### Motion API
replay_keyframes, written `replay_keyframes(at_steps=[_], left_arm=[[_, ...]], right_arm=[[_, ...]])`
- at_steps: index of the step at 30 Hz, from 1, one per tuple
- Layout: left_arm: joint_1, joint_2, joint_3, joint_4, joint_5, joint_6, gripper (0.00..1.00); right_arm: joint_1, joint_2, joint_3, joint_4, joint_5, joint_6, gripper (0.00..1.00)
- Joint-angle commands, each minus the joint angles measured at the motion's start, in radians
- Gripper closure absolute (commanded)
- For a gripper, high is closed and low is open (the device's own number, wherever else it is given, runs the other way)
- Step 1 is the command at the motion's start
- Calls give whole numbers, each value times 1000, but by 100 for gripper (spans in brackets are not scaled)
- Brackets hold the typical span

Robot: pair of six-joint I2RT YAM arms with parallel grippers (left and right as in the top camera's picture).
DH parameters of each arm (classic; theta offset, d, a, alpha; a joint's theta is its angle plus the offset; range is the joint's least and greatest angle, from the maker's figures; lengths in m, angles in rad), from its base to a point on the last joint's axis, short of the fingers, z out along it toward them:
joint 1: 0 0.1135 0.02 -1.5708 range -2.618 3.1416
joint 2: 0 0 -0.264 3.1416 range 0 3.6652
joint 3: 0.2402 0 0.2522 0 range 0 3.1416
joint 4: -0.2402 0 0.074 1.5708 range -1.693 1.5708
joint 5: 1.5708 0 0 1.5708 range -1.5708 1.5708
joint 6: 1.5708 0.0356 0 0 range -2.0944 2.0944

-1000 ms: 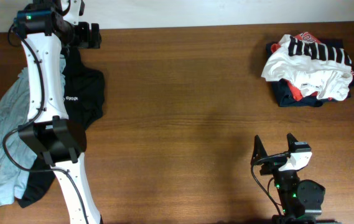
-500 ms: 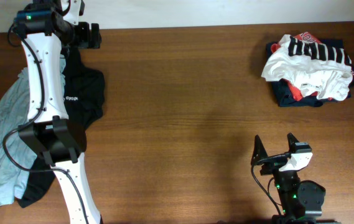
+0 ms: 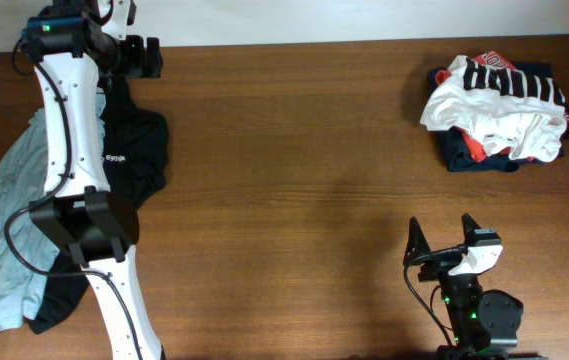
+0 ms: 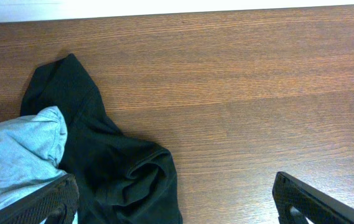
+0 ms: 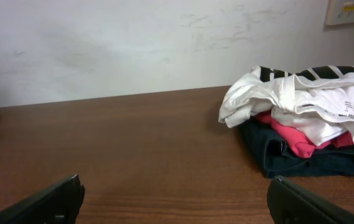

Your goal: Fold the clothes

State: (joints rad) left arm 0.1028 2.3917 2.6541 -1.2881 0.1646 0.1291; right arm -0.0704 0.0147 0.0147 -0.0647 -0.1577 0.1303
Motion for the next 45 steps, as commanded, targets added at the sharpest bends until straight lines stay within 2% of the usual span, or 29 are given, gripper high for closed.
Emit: replay_keyframes(at_steps=[1, 12, 25, 28, 34, 45], left_arm=[[-4, -34, -4, 5, 3, -9, 1], [-1, -54, -4, -47, 31, -9, 1], [-77, -280, -50, 148, 30, -8, 1], [-79, -386, -200, 253, 30, -8, 1], [-79, -689, -730, 598, 30, -8, 1], [-79, -1089, -1453, 952, 30, -9, 1]], right_arm=[[-2, -11, -9, 2, 13, 6, 1], [-2, -11, -9, 2, 13, 6, 1], [-2, -11, -9, 2, 13, 6, 1], [-2, -11, -9, 2, 13, 6, 1], [-2, -11, -9, 2, 13, 6, 1], [-2, -11, -9, 2, 13, 6, 2]])
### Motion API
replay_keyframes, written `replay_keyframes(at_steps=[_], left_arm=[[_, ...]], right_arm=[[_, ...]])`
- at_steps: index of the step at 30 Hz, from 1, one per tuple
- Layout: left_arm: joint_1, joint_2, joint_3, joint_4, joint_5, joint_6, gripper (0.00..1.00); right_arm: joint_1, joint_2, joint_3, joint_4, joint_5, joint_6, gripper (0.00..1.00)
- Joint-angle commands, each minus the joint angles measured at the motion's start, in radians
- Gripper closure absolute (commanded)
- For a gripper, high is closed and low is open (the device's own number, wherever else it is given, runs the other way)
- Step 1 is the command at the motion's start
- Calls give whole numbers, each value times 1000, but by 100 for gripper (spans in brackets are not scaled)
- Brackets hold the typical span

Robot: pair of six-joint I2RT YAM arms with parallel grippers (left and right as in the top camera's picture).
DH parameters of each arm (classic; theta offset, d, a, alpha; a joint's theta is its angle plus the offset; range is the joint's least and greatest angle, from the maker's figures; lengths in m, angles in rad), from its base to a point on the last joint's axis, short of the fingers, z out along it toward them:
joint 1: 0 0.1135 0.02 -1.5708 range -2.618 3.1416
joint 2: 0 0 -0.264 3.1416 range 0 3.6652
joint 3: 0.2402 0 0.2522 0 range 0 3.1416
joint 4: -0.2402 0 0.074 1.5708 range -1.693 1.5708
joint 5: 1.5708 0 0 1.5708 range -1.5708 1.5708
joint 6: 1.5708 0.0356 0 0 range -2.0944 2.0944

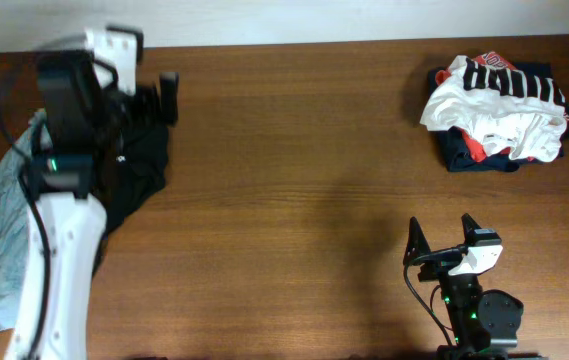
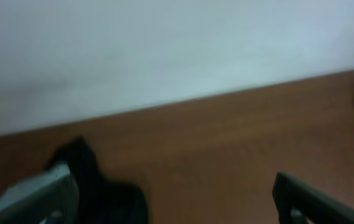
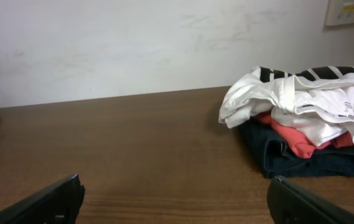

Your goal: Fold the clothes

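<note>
A black garment (image 1: 139, 165) lies crumpled at the table's left, with a light blue garment beside it hanging toward the left edge. My left gripper (image 1: 159, 95) hovers open over the black garment's far end, holding nothing; its wrist view is blurred and shows the black cloth (image 2: 111, 199) low at the left. A pile of clothes (image 1: 496, 100), white, red and dark navy, sits at the far right. My right gripper (image 1: 444, 240) rests open near the front edge, facing that pile (image 3: 307, 118).
The brown wooden table (image 1: 304, 200) spans the whole view, with a white wall (image 3: 152, 43) behind its far edge. My left arm (image 1: 59, 250) crosses over the left-hand garments.
My left arm has swung and lifted: its wrist view showed the black and blue garments from above and now looks level at the wall, blurred. The right arm has not moved.
</note>
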State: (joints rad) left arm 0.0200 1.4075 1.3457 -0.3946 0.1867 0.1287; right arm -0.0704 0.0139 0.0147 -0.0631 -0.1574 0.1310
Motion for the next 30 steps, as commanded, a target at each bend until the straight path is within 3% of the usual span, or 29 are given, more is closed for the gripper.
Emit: replay_keyframes(at_steps=[1, 11, 14, 26, 30], left_arm=[[4, -139, -211, 106, 8, -8, 1], [4, -519, -898, 687, 7, -8, 1], [4, -629, -1050, 789, -14, -8, 1], [7, -982, -1336, 793, -57, -8, 1], [7, -1078, -1337, 667, -64, -8, 1]], right_arm=[[-2, -11, -9, 0, 12, 5, 1], [-2, -11, -9, 0, 12, 5, 1], [-2, -11, -9, 0, 12, 5, 1], [-2, -11, -9, 0, 12, 5, 1], [-2, -11, -9, 0, 12, 5, 1]])
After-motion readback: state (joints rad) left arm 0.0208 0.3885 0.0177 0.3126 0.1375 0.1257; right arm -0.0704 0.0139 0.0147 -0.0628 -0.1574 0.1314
